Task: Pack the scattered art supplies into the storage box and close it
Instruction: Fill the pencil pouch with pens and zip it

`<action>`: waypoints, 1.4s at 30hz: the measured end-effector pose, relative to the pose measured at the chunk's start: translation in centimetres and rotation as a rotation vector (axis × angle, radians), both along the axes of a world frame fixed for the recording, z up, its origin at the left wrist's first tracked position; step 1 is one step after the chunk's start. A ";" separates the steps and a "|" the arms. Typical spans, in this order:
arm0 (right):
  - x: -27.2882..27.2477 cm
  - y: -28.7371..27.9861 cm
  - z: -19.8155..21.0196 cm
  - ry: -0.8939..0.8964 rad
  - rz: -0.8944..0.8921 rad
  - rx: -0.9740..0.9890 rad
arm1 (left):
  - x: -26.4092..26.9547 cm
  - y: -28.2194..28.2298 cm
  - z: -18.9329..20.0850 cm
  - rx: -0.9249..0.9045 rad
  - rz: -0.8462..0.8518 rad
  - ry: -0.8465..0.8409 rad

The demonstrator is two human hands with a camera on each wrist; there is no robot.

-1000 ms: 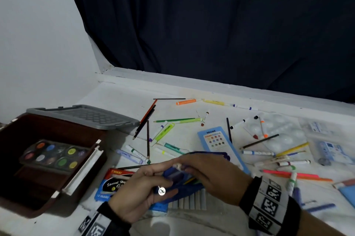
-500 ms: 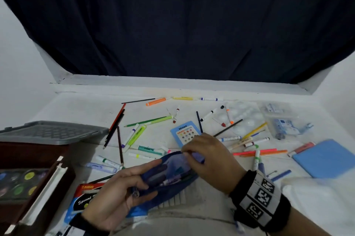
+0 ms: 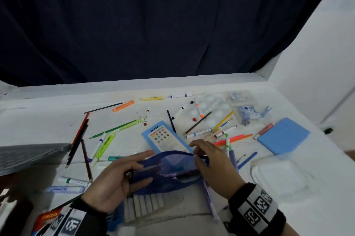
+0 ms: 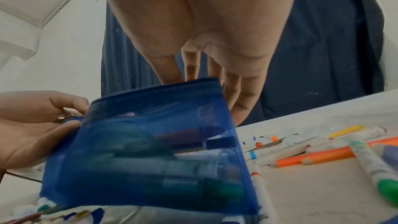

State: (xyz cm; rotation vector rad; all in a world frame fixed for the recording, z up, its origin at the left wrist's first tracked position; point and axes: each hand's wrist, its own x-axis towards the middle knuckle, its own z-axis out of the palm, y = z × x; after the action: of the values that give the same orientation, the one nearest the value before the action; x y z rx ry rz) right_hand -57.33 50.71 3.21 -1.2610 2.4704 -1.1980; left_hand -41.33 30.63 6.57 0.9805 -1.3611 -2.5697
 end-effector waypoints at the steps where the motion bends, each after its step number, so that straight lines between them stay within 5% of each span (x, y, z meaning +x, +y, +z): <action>1: -0.1 0.2 0.0 0.009 0.010 0.020 | -0.1 -0.3 -0.1 -0.024 0.004 0.016; 5: 0.0 0.4 0.0 0.040 0.058 0.092 | 0.5 -1.1 -0.9 -0.230 -0.039 0.102; 9: -0.6 0.7 1.6 0.086 0.050 0.095 | 0.9 -0.9 -1.5 -0.682 -0.238 0.032; 13: -1.7 1.9 4.8 0.160 0.026 0.086 | -0.2 -0.1 -1.0 -0.850 -0.350 -0.039; 27: -11.2 11.4 9.2 0.340 -0.157 0.334 | -7.5 4.3 5.1 -0.646 -0.414 0.182; 42: -29.1 13.7 2.2 0.420 -0.033 0.882 | -17.5 9.4 0.2 -0.257 -0.265 0.033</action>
State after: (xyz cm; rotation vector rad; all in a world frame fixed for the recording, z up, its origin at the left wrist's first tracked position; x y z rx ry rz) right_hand -86.43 64.42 5.39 -1.2403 2.7476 0.2410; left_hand -58.79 39.99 6.79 0.7579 -1.8660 -2.4790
